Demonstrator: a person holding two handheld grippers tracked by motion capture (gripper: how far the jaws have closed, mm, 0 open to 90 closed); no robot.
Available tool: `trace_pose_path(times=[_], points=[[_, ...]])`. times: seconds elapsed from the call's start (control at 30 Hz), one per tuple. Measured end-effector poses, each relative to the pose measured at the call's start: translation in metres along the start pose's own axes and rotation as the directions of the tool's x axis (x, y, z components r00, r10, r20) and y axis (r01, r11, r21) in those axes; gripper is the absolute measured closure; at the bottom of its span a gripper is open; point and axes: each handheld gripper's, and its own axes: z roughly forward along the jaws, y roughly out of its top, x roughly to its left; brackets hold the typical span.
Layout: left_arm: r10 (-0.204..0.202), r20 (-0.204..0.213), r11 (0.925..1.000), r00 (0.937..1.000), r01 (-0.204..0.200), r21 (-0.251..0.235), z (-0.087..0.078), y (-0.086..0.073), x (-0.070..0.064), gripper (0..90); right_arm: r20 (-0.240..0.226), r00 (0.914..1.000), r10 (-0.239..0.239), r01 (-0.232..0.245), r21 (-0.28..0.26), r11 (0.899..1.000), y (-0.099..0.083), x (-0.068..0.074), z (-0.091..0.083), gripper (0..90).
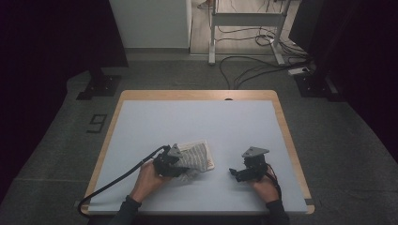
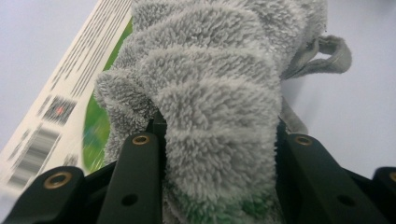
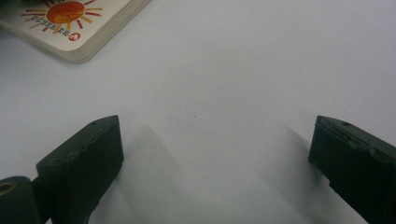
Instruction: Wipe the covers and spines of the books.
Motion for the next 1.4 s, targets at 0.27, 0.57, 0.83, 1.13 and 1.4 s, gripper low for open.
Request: trace_pose_path(times=[0.27,0.57,0.83,1.13,1.4], points=[[0.062,-0.014,0.9978,0.998,-0.061,0.026,0.015,0.021,-0.009,62.3,0.0,1.0,0.0,0.0,0.0,1.0,0.0,0.0,0.0,2.2],[0.063,0.018,0.9979,0.9979,-0.063,0.016,0.033,0.041,-0.012,62.3,-0.001,1.0,0.0,0.0,0.001,1.0,0.0,0.0,0.0,2.2],[0.107,0.02,0.9937,0.994,-0.108,0.029,0.05,0.063,-0.021,62.3,-0.002,1.0,0.001,-0.001,0.0,1.0,0.0,0.0,0.0,2.2],[0.081,0.047,0.9967,0.9956,-0.081,-0.011,0.054,0.064,-0.019,62.3,0.0,1.0,0.0,0.0,0.001,1.0,0.0,0.0,0.0,2.2],[0.083,0.049,0.9965,0.9953,-0.083,-0.015,0.042,0.069,-0.017,62.2,0.0,1.0,0.001,-0.001,0.0,1.0,0.0,0.0,0.0,2.2]])
